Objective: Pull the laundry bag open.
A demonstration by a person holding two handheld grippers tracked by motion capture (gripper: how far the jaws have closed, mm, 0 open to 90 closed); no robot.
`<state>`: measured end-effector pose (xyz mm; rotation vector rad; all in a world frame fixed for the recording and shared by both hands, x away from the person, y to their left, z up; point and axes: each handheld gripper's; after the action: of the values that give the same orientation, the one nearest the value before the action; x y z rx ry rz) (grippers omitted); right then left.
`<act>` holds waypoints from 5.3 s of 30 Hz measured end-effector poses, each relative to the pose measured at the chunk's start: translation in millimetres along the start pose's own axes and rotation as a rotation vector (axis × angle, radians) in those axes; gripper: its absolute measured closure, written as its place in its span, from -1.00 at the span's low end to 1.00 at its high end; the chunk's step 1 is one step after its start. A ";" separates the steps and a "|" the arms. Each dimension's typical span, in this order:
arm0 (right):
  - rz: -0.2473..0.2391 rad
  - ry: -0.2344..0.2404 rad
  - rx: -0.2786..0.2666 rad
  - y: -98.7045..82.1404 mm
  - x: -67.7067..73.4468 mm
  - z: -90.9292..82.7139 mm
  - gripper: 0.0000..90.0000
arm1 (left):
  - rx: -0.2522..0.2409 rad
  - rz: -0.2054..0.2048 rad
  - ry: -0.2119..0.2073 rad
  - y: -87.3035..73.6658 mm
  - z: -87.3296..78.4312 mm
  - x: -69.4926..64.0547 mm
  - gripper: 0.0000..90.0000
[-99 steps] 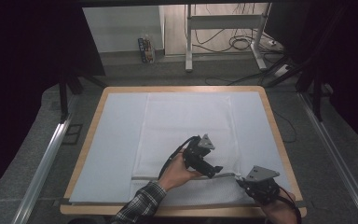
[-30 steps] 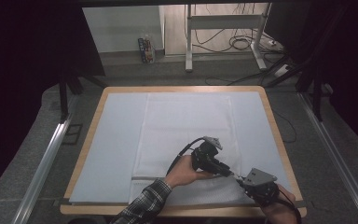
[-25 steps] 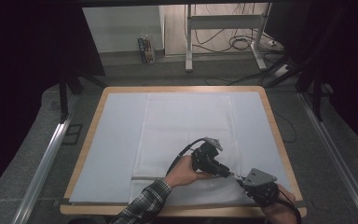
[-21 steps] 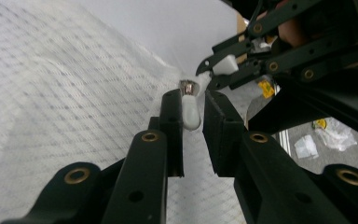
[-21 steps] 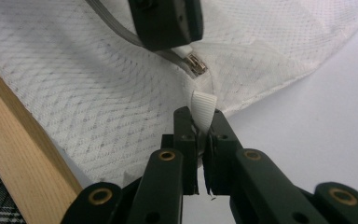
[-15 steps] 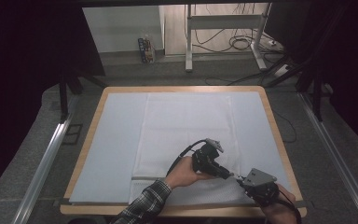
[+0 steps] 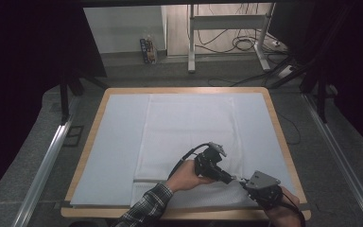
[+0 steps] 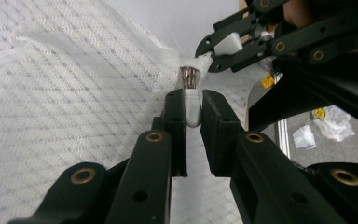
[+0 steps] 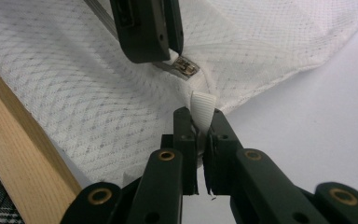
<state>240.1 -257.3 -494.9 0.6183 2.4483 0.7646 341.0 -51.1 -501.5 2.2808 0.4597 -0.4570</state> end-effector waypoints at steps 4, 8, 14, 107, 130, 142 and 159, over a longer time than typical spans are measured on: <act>-0.003 -0.003 0.002 0.2 0.5 0.0 0.86 | 0.005 0.003 0.002 -1.5 0.1 0.3 0.79; -0.003 -0.003 0.002 0.0 0.3 0.0 0.86 | 0.012 0.017 0.003 -3.2 -1.4 2.1 0.80; -0.005 0.008 0.014 -0.5 0.2 1.6 0.85 | 0.002 0.015 0.002 -3.5 0.1 0.4 0.83; 0.005 0.190 -0.032 3.4 -20.7 15.6 0.89 | -0.037 0.029 0.055 -17.9 -18.4 -7.9 0.94; 0.032 0.205 -0.031 1.3 -21.0 16.2 0.89 | -0.058 0.003 0.087 -32.3 -27.0 -10.2 0.94; 0.043 0.209 -0.029 0.6 -21.7 16.1 0.89 | -0.078 -0.024 0.101 -44.8 -36.5 -7.0 0.94; 0.045 0.201 -0.018 -0.3 -22.4 16.8 0.89 | -0.107 -0.057 0.153 -69.2 -56.1 -4.5 0.94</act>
<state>267.0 -263.2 -500.0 0.6175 2.6133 0.9055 315.9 34.4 -504.7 2.2125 0.6124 -0.2803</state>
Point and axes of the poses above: each handheld gripper's, and its own axes: z roughly forward along the jaws, y roughly out of its top, x roughly to its left, and after that the axes turned 2 degrees about -z, right-handed
